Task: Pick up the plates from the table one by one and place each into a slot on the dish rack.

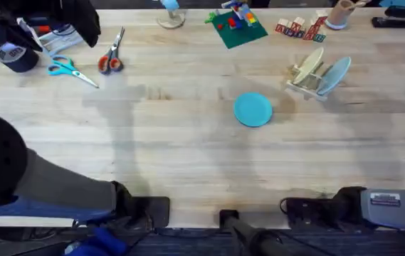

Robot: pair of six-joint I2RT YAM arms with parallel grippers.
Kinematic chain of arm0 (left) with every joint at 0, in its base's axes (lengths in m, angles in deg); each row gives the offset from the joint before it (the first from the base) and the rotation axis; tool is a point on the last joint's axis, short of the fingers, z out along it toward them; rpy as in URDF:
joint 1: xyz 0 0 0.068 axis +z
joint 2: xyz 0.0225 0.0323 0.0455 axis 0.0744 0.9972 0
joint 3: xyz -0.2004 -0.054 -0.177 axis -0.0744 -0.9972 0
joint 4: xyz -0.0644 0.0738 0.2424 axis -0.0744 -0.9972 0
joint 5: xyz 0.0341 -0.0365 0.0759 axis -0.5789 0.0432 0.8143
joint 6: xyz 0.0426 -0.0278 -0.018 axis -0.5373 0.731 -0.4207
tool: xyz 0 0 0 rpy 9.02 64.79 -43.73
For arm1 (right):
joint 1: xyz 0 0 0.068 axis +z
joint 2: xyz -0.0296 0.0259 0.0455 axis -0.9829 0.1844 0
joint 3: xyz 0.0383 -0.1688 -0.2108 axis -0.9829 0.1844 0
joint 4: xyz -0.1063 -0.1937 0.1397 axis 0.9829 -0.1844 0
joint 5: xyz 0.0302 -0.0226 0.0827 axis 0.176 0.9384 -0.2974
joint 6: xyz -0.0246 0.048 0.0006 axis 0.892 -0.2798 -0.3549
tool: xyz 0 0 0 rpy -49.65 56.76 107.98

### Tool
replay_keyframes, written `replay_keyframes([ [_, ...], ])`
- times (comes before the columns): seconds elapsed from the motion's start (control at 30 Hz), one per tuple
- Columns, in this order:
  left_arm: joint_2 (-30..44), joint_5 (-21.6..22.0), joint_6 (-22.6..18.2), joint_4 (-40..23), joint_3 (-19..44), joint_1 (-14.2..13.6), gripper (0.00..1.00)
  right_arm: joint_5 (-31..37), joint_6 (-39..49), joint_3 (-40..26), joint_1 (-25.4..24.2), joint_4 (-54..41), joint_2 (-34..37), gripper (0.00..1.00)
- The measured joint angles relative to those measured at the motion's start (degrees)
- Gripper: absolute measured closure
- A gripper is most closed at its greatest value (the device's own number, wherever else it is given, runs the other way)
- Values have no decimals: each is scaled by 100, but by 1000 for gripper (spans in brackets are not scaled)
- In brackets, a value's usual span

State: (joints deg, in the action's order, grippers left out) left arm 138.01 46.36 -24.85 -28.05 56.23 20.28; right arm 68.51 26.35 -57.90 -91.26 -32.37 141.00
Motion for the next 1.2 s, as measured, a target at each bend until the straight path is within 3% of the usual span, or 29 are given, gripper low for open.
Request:
replay_keyframes([
  [0.27, 0, -39, 0, 0, 0, 0, 7, -39, 107, 1104, 0, 8, -452, 6],
  [0.4, 0, -421, 20, 20, 0, 0, 7, -41, 107, 1289, 0, 13, -504, 6],
  [0.53, 0, -1458, 42, 193, 0, 0, 7, -79, 113, 1306, 0, 15, -674, 5],
  [0.77, 0, -3832, 69, 433, 0, -2, 7, -173, 126, 1306, 0, 11, -959, 6],
  [0.87, 0, -4540, 85, 431, 0, -2, 7, -238, 126, 1306, 0, 15, -957, 6],
  [0.97, 0, -4982, 92, 426, 0, -2, 7, -295, 126, 1306, 0, 24, -951, 5],
  [1.1, 0, -5197, 123, 421, 0, -2, 21, -319, 126, 1306, 0, 31, -951, 6],
  [1.17, 0, -5264, 233, 415, 0, -2, 179, -376, 126, 1306, 0, 31, -951, 6],
  [1.2, 0, -5279, 293, 414, 0, -3, 340, -407, 128, 1306, 0, 31, -951, 6],
])
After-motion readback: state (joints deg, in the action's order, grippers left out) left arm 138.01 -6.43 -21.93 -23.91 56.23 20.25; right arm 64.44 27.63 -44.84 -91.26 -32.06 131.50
